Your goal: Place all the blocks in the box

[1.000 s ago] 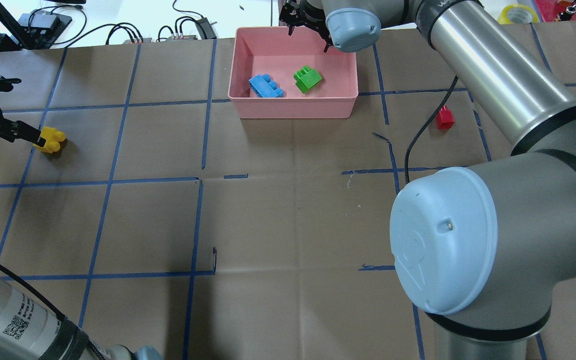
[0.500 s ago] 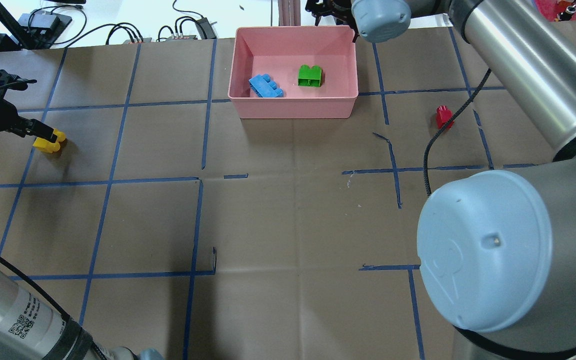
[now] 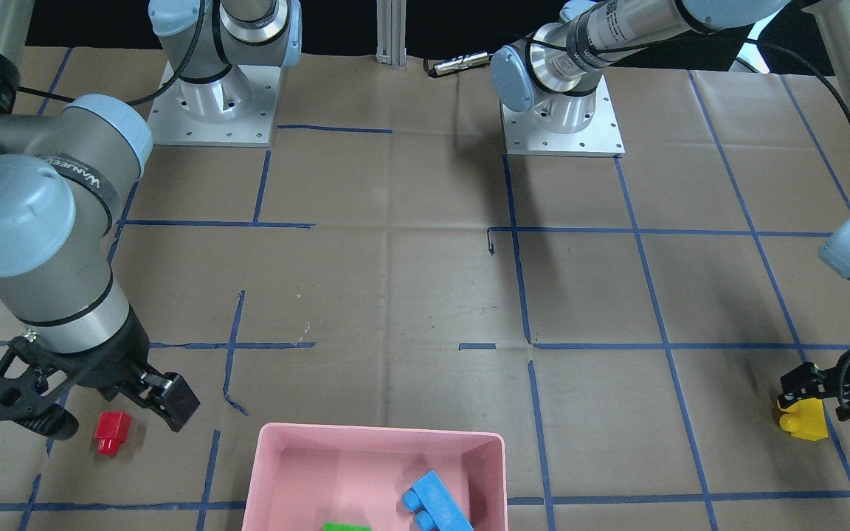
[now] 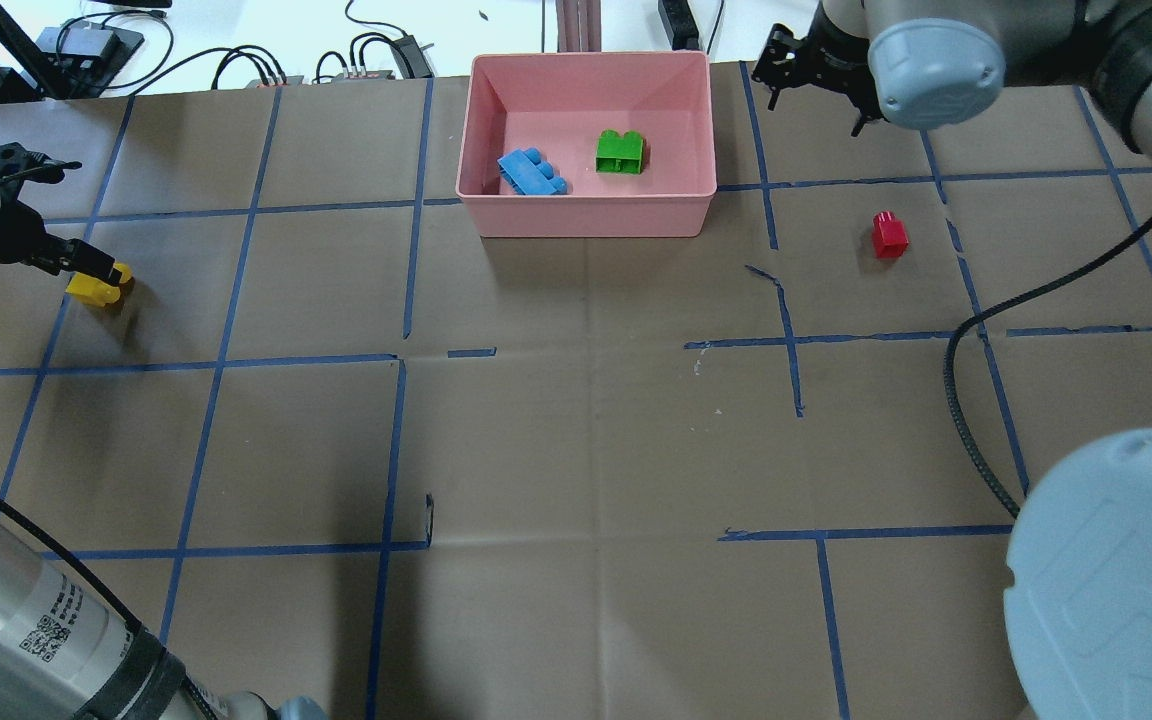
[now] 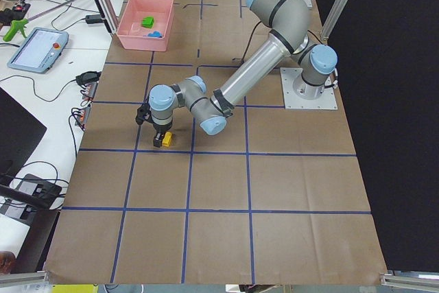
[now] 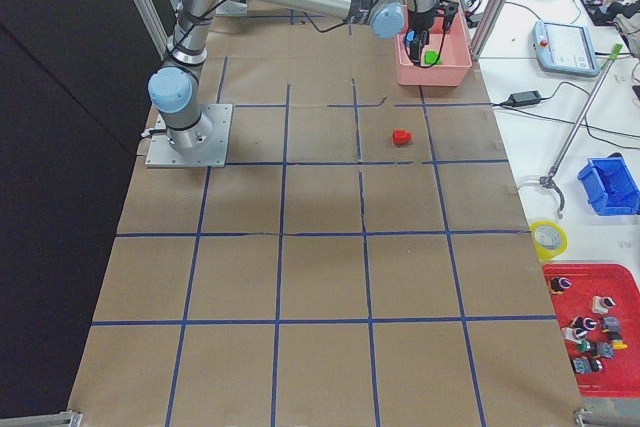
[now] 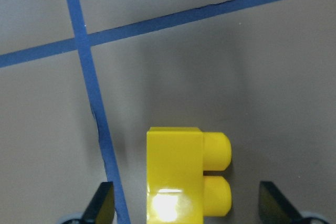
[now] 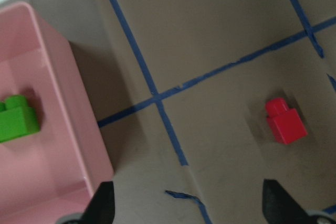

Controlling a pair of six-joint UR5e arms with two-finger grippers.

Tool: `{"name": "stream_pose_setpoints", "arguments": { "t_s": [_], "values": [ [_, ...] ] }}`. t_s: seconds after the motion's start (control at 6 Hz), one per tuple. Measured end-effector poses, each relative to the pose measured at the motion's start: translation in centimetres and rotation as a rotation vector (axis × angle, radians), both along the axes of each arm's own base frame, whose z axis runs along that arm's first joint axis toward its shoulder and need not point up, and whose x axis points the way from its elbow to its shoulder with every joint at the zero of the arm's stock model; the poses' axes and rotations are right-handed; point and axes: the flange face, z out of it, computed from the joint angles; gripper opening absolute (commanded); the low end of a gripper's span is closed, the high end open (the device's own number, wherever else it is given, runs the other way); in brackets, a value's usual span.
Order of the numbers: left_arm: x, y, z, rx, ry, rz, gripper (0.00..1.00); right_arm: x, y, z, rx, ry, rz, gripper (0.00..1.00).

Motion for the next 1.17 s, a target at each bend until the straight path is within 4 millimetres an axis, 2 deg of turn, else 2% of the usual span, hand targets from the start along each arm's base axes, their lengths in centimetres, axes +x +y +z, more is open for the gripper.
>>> {"name": "stream_pose_setpoints", "arguments": {
  "t_s": [0.17, 0.5, 0.83, 1.17],
  "values": [
    [-0.1, 0.0, -0.6, 0.006, 0.007, 0.001, 0.96, -2.4, 1.9, -2.4, 0.059, 0.017, 0.053, 1.0],
    [-0.1, -0.1, -1.7, 0.018, 0.019, -0.001, 0.91, -6.2, 4.2, -6.9, 0.164, 0.055, 0.101, 1.0],
    [0.0, -0.1, -2.0, 0.02, 0.021, -0.004, 0.66, -10.1, 3.9, -8.4, 0.187, 0.063, 0.153, 1.0],
    [0.1, -0.3, -1.8, 0.015, 0.016, -0.01, 0.39, -11.6, 1.6, -9.4, 0.182, 0.057, 0.202, 1.0]
  ]
}}
